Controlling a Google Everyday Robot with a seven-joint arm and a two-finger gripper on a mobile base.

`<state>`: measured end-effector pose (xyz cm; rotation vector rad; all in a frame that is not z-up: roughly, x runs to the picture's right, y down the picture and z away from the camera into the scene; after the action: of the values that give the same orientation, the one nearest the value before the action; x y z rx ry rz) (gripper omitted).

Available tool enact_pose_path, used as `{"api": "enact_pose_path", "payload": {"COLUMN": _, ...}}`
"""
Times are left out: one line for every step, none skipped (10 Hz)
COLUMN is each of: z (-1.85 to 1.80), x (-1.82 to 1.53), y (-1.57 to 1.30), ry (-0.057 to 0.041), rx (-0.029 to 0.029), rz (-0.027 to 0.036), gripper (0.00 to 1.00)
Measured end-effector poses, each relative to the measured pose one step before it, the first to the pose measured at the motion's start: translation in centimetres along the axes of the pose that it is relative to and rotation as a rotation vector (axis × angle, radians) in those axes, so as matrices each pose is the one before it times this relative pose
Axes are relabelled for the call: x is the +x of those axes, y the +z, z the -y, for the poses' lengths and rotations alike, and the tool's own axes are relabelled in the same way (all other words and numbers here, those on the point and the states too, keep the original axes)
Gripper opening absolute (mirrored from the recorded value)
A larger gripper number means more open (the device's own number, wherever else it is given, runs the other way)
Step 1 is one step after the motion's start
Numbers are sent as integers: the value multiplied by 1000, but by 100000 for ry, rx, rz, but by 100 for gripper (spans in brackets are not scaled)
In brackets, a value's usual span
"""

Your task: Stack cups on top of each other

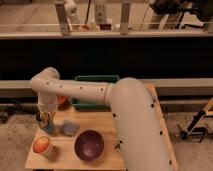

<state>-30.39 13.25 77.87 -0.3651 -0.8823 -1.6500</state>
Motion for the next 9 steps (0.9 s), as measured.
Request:
{"api": "enact_pose_path", "payload": {"z": 23, "x": -20, "y": -11, "ry": -15, "rx": 123, "rz": 71, "gripper": 80}}
{"api": "enact_pose_path", "payload": {"z": 34, "x": -32, "y": 20, "ry": -16, "rx": 159, "rz": 149, "gripper": 80}}
{"api": "enact_pose_path", "payload": {"z": 15, "x": -25, "y": 30, "ry": -87, "rx": 109, "rz": 144, "gripper": 80}}
{"api": "enact_pose_path", "payload": {"z": 81, "x": -9, "y": -10, "ry": -59, "rx": 440, "rz": -44, "gripper": 80}}
{"api": "enact_pose_path", "payload": {"z": -75, "x": -64, "y": -66, "ry": -81, "rx": 868, "rz": -725, "gripper": 80}}
{"api": "enact_pose_path", "payload": {"z": -270, "x": -4, "y": -184, "ry": 266, "rx": 1273, "rz": -770, "gripper": 80}}
{"api": "enact_pose_path", "payload": {"z": 69, "x": -85, "y": -13, "ry": -345, "rx": 680, "rz": -110, "gripper": 80}}
{"api": "enact_pose_path", "payload": {"z": -165, "x": 3, "y": -89, "ry": 177, "rx": 380, "rz": -188, "gripper": 80}}
{"api": "enact_pose_path", "payload": {"z": -99, "x": 25, "y": -14, "ry": 146, "rx": -11, "rz": -44, "gripper": 80}}
